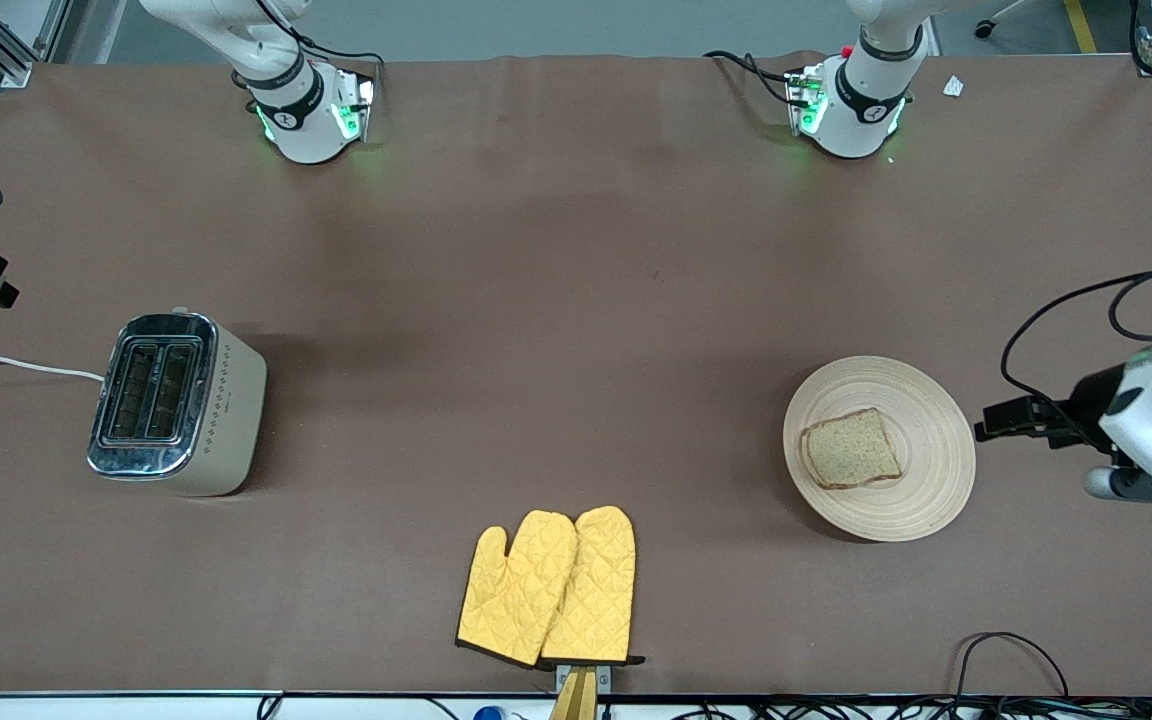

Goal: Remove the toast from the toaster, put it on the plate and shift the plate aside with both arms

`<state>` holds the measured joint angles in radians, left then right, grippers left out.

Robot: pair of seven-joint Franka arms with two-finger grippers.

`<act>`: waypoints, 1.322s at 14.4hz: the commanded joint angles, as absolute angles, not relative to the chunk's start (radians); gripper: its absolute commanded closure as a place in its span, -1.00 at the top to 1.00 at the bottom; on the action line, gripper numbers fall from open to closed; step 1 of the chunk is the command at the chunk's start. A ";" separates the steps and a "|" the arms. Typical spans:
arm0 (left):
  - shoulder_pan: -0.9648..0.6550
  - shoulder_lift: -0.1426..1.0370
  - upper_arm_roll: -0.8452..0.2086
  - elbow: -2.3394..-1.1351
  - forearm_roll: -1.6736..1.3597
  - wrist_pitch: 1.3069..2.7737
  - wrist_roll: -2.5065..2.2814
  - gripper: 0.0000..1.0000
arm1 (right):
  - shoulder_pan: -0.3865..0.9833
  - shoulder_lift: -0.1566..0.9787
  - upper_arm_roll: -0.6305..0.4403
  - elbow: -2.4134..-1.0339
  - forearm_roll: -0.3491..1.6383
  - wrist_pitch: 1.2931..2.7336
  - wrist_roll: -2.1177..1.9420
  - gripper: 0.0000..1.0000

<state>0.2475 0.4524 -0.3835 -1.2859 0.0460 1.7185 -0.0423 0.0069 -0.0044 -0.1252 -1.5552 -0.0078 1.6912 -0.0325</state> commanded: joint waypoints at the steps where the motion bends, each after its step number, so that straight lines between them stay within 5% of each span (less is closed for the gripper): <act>1: 0.219 0.358 -0.374 -1.313 0.092 1.657 -0.090 1.00 | -0.009 -0.020 -0.110 -1.566 -0.012 1.698 -0.040 1.00; 7: 0.215 0.194 -0.364 -1.316 0.086 1.522 -0.077 1.00 | -0.011 -0.020 -0.110 -1.566 -0.012 1.700 -0.040 1.00; 12: 0.043 -0.006 -0.165 -1.486 0.078 1.448 -0.058 1.00 | -0.011 -0.020 -0.110 -1.568 -0.012 1.698 -0.041 1.00; 19: 0.029 -0.138 -0.127 -1.634 0.006 1.488 -0.057 1.00 | -0.011 -0.021 -0.114 -1.569 -0.012 1.698 -0.043 1.00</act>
<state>0.0293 -0.0984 -0.1504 -1.5832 0.0340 1.4576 -0.0705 0.0068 -0.0044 -0.1263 -1.5553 -0.0078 1.6940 -0.0325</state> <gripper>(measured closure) 0.000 0.000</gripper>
